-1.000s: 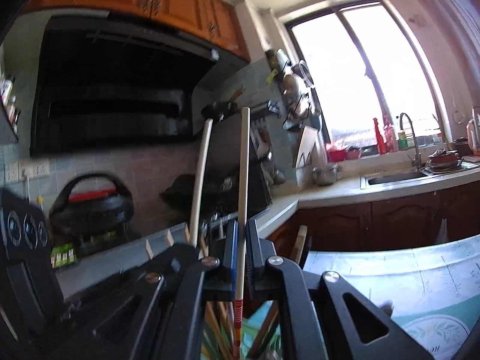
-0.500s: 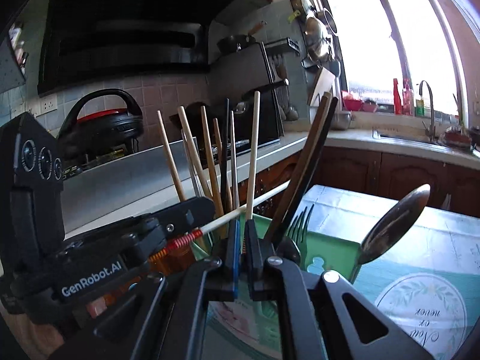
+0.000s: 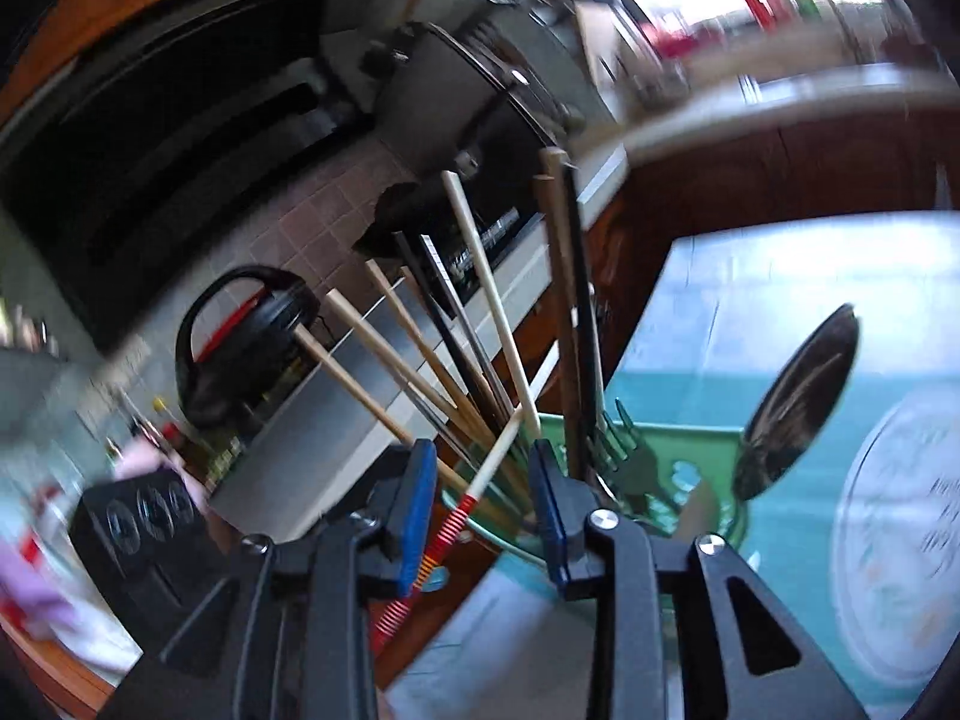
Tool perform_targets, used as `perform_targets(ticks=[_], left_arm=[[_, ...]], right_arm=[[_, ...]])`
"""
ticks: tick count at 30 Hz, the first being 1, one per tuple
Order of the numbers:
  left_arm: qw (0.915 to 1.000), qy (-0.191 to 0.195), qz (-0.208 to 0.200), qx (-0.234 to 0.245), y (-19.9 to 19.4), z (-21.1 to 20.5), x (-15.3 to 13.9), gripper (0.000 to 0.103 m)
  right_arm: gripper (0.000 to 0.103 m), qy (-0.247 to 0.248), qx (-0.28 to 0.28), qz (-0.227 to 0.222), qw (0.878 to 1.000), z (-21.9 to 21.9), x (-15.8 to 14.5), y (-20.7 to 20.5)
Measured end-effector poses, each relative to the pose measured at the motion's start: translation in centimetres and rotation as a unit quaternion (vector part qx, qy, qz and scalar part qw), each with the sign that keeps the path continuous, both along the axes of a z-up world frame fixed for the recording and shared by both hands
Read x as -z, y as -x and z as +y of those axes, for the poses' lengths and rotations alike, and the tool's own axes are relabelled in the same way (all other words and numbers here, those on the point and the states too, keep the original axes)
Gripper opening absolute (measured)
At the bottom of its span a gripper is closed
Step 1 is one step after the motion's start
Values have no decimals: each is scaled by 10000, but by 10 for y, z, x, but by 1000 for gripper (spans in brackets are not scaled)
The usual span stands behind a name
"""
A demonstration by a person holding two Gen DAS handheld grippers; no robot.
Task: Organize utensils
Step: 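Carry both chopsticks to the green holder and lower them in, then open both grippers to release the chopsticks in the holder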
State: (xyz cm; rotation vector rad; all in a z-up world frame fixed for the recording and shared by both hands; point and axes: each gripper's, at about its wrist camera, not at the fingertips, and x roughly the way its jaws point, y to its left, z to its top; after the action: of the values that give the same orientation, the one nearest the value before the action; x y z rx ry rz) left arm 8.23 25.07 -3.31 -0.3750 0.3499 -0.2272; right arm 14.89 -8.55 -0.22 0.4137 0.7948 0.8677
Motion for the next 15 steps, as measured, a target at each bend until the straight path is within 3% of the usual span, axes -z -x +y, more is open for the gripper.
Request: perform_targets(ticks=[4, 10, 13, 15], left_arm=[[9998, 56, 212, 0, 6, 4, -1, 3], [9997, -27, 225, 83, 13, 1, -4, 3], [9995, 25, 260, 150, 13, -1, -3, 3], [9993, 60, 327, 184, 11, -3, -2, 3]], right_arm=[[32, 101, -118, 853, 9962, 13, 9, -19], [31, 435, -138, 1125, 9926, 31, 12, -29], [28, 483, -263, 1475, 9875, 40, 15, -39], [24, 623, -264, 1482, 9866, 43, 14, -43]])
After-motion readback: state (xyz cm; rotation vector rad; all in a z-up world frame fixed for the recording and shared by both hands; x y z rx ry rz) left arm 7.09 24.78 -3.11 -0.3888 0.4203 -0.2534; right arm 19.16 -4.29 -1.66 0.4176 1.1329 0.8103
